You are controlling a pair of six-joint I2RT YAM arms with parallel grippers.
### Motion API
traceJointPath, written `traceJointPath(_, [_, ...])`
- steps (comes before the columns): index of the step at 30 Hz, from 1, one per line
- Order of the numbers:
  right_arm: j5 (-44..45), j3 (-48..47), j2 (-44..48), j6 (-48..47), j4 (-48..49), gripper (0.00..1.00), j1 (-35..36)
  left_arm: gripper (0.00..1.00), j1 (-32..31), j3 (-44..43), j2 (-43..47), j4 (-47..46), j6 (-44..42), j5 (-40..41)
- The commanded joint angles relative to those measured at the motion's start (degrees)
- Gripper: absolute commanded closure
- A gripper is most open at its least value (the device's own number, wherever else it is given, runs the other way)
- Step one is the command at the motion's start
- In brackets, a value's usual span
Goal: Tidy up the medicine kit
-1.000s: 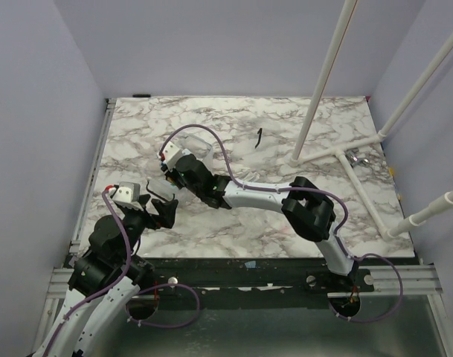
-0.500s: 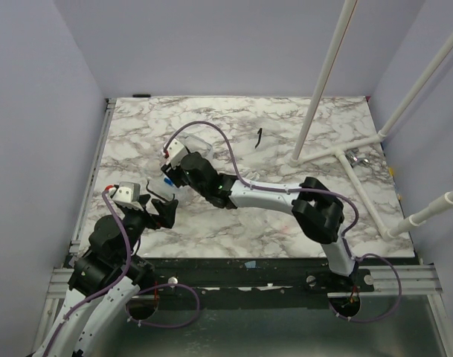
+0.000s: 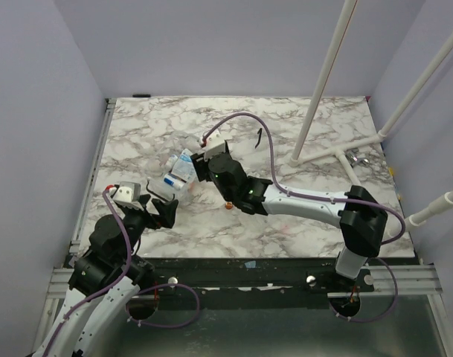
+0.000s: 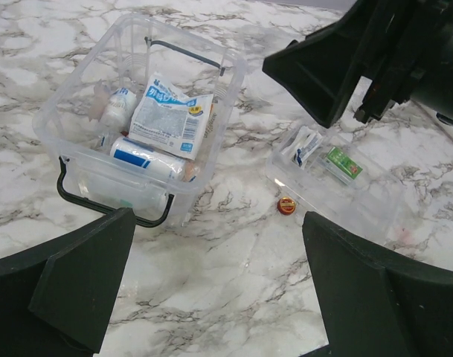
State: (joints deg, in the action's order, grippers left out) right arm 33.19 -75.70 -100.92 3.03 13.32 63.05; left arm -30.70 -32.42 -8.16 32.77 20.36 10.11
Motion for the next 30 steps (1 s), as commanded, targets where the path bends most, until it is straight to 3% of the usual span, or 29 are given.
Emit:
traceJointPath(1, [9.1,6.1,3.1,8.3,-3.1,0.38,0.1,0.02,0.5,-0.3,-0.9,0.1,-0.3,0.8])
traceJointPath(11, [-0.8,8.4,5.5,26.3,-22.1,0.38,0.1,0.02,0.7,-0.3,-0.9,0.1,-0.2,0.7])
traceJointPath(18, [-9.7,9.5,2.5,30.3,-27.7,0.4,0.1,0.02,0.8,-0.3,-1.4,-0.1,-0.4,0.1])
traceJointPath(30, [-11.4,8.0,-6.1,35.0,-30.8,0.41,0.1,0.02,0.9,-0.2,-1.2,-0.1,-0.4,0.1])
